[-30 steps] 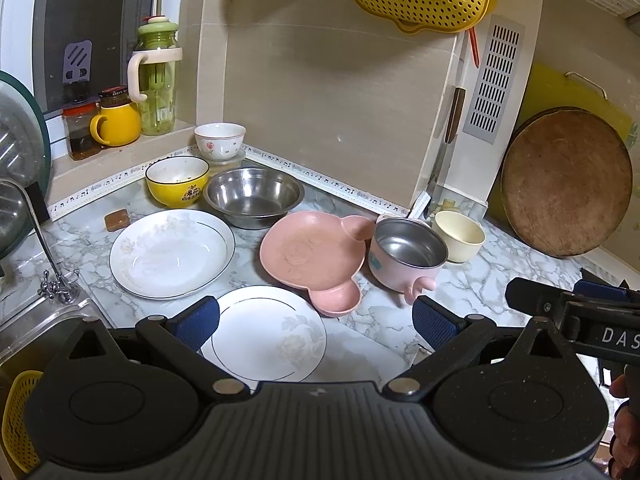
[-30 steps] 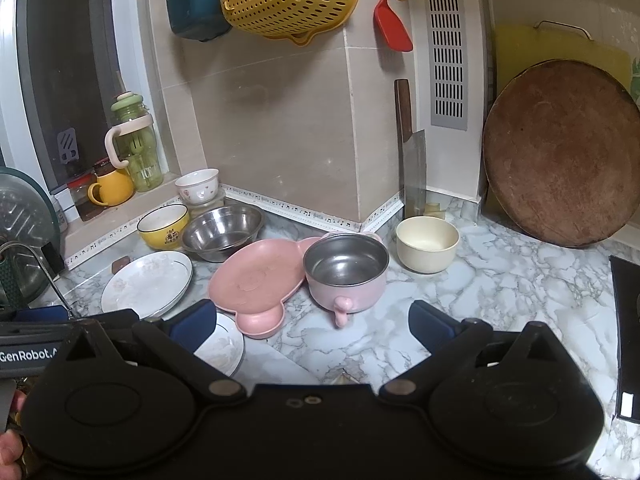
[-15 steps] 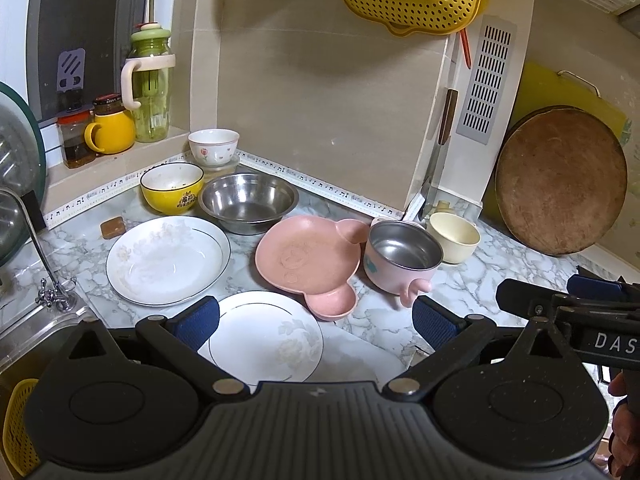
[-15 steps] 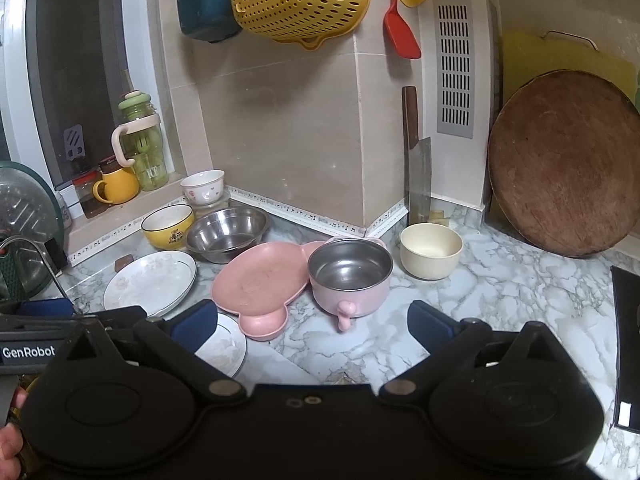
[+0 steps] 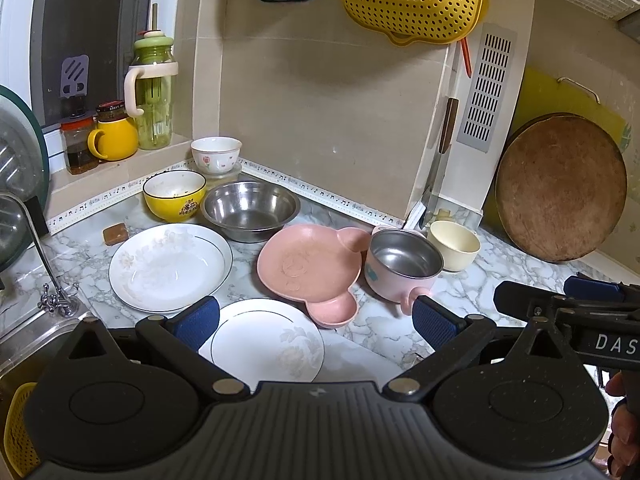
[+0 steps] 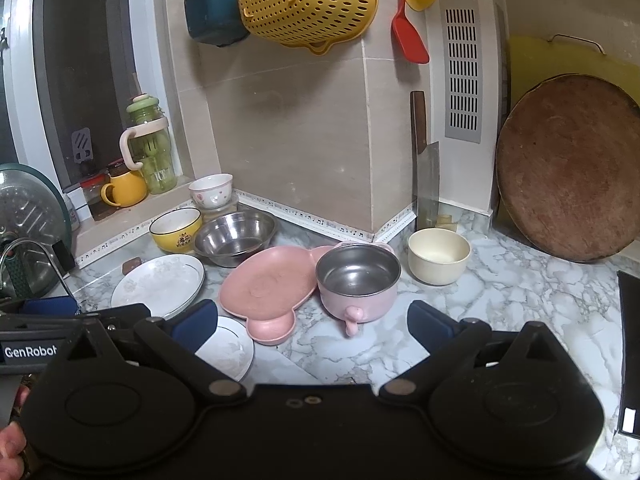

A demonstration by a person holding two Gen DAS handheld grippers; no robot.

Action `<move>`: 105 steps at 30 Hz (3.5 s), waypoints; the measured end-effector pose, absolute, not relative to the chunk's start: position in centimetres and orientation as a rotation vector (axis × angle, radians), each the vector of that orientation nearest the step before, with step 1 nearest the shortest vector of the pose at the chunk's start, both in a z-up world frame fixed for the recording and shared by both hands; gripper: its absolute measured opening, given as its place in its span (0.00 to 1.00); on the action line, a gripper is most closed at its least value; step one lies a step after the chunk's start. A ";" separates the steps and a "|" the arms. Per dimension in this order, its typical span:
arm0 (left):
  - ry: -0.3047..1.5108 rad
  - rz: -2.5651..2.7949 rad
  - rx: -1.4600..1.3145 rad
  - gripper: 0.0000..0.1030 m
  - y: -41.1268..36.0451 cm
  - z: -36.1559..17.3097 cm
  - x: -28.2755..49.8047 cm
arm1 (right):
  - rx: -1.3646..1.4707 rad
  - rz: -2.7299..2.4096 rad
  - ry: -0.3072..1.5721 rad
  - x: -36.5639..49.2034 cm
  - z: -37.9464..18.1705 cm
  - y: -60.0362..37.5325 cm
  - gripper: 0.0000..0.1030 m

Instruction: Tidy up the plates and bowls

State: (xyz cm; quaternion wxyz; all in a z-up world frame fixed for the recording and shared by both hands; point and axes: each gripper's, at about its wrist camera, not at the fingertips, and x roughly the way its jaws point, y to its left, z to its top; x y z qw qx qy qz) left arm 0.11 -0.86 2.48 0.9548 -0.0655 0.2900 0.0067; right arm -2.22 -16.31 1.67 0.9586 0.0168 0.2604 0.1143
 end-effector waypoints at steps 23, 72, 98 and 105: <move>0.589 0.017 -0.139 1.00 -0.6 2.2 1.2 | 0.032 0.248 0.521 -1.4 1.5 -16.1 0.98; 0.953 0.179 -0.382 0.63 12.2 -13.2 10.8 | -0.118 0.601 1.050 13.7 -12.4 -5.6 0.51; 0.992 0.132 -0.503 0.11 13.7 -13.7 12.1 | 0.144 0.551 1.152 16.6 -14.6 -7.7 0.13; 0.981 0.133 -0.510 0.11 13.9 -13.7 11.5 | 0.164 0.551 1.152 16.2 -14.5 -7.9 0.10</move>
